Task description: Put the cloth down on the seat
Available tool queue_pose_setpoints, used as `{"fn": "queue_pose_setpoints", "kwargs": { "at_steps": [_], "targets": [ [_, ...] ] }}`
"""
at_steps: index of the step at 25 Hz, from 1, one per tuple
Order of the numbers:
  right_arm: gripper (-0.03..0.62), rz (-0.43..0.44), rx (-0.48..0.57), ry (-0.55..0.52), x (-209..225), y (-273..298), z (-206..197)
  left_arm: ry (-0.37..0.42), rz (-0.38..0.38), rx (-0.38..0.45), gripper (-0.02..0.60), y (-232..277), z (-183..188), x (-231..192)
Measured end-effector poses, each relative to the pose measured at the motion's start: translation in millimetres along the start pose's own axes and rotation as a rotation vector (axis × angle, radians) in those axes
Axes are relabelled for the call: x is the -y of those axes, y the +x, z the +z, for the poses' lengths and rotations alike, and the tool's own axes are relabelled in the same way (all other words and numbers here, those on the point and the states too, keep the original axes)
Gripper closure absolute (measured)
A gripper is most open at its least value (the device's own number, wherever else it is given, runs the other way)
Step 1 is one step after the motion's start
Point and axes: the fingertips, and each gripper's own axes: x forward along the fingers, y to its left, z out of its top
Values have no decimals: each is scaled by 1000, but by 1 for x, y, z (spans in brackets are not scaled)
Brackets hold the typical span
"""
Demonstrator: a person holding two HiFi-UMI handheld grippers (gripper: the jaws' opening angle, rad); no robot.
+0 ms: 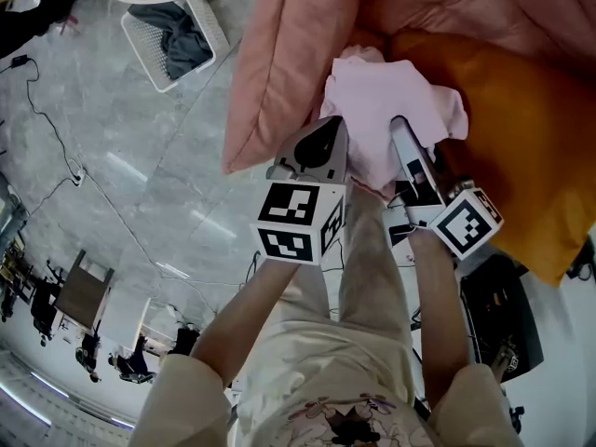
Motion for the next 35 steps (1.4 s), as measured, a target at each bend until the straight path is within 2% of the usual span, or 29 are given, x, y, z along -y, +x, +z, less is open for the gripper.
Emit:
{"fn": "queue_pose_setpoints", "kwargs": {
  "at_steps": [8,16,20,24,29,35],
  "targets": [
    [430,-13,31,35,17,26,-2,0,24,-13,577,15,-4,-16],
    [427,-77,47,48,44,42,-6,14,40,-18,577,28,-8,-24],
    [425,-151,39,53,65,41,-9,15,40,-26,577,32,-11,-22],
    [425,-182,47,80,79,49,-14,15,41,-33,577,37,-16,-24],
    [425,-264,33,42,91,59,-17,8,44,-38,577,38,-17,-24],
    [425,-325,21,21,107,76,-18,6,38,-39,577,38,-19,-21]
  ]
}}
